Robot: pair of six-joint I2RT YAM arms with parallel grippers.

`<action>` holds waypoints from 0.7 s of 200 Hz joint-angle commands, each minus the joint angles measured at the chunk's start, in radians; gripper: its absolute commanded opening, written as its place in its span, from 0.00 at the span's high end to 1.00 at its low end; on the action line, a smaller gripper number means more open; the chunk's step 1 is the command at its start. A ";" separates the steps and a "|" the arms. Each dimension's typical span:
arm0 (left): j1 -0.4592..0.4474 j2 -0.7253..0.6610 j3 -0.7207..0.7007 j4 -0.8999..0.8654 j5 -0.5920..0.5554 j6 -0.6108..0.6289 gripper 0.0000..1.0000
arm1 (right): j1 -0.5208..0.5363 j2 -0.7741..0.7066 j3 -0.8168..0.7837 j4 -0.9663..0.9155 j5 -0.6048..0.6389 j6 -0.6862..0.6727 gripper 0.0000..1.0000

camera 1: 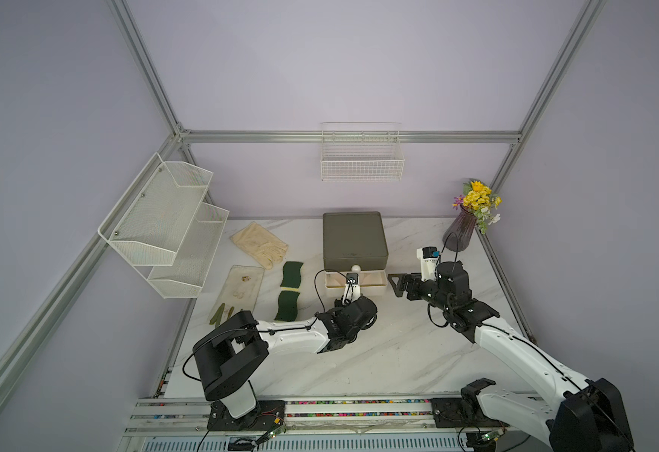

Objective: Take the sponge out of the drawer
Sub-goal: Open the drawer in the storage box.

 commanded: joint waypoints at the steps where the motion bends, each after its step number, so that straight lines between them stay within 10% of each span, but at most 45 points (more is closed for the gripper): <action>1: -0.039 -0.045 -0.022 -0.047 0.028 -0.074 1.00 | -0.001 -0.008 -0.015 0.029 -0.004 0.011 0.03; 140: -0.227 -0.159 -0.120 -0.163 -0.008 -0.302 0.95 | -0.001 0.016 -0.016 0.041 -0.013 0.014 0.03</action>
